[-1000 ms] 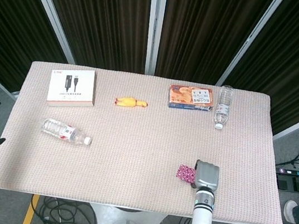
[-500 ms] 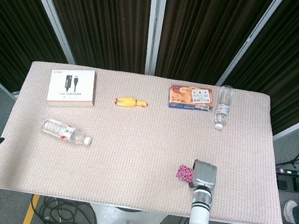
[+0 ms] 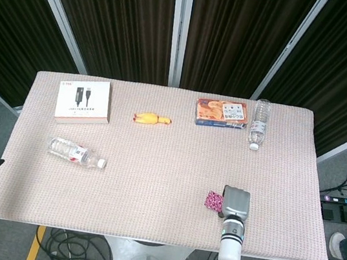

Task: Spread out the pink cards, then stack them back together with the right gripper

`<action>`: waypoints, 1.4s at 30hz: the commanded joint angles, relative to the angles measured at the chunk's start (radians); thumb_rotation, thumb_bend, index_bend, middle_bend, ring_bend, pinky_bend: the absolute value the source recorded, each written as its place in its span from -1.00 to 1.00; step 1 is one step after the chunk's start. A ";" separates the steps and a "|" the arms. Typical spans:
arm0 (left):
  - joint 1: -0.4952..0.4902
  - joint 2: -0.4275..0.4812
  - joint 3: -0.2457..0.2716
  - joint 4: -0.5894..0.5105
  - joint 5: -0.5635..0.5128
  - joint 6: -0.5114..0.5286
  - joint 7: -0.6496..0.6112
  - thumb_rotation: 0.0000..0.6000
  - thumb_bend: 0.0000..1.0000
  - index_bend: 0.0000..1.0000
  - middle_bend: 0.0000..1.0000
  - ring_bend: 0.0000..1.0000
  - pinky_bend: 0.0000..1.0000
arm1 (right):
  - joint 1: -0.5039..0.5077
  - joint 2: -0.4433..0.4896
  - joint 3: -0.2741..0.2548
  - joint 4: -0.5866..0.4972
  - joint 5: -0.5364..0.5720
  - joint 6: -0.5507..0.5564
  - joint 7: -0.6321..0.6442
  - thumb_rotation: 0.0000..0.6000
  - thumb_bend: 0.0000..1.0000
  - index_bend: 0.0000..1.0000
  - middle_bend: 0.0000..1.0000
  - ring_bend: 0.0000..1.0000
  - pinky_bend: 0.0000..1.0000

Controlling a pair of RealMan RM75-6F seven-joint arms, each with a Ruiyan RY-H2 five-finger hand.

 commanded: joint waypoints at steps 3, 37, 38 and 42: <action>0.000 0.001 0.000 -0.001 0.002 0.002 0.000 1.00 -0.87 -0.55 -0.55 -0.68 -0.24 | -0.001 0.002 0.002 -0.002 0.005 -0.004 -0.007 0.90 -1.00 -0.12 1.00 1.00 0.95; 0.004 0.003 -0.001 -0.002 0.004 0.009 -0.007 1.00 -0.87 -0.55 -0.55 -0.68 -0.24 | -0.001 0.008 0.004 0.000 0.019 -0.022 -0.033 0.78 -1.00 -0.23 1.00 1.00 0.95; 0.004 0.003 -0.002 -0.002 0.004 0.010 -0.007 1.00 -0.87 -0.55 -0.55 -0.68 -0.24 | -0.001 0.009 0.004 -0.001 0.018 -0.023 -0.033 0.78 -1.00 -0.24 1.00 1.00 0.95; 0.003 0.005 -0.004 -0.003 0.002 0.008 -0.007 1.00 -0.87 -0.55 -0.55 -0.68 -0.24 | -0.001 0.025 0.007 -0.038 -0.008 -0.015 -0.021 0.78 -1.00 -0.25 1.00 1.00 0.95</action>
